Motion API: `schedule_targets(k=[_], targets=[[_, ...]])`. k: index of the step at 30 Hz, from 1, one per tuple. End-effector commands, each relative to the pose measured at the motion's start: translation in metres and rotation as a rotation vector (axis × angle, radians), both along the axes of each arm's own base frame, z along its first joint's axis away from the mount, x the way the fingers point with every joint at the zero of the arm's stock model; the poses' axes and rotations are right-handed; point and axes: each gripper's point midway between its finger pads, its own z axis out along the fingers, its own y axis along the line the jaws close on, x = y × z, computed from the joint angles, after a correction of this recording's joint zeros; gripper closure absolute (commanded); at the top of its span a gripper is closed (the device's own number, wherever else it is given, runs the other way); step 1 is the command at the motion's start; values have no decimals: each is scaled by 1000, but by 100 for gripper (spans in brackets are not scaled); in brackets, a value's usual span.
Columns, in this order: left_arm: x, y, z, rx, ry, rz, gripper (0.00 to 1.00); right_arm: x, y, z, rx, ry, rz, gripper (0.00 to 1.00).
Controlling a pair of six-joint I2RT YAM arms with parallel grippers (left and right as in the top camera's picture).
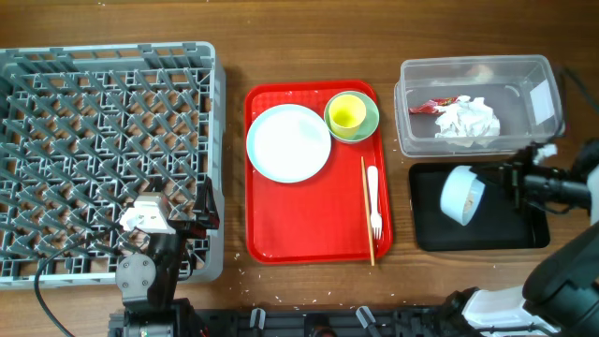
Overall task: Sort waste into correct bins and load items into the dishwasher rack
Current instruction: 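Carry the bowl with the right gripper over the black tray, then tilt the bowl to dump the rice onto the black tray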
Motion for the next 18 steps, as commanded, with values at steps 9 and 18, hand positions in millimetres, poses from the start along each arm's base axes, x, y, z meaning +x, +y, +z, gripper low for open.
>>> schedule_targets(k=[9, 18], targets=[[0, 2, -1, -4, 3, 12, 0, 5, -9, 28, 77, -214, -50, 96], [0, 2, -1, -4, 3, 12, 0, 3, -2, 18, 173, -170, -103, 96]])
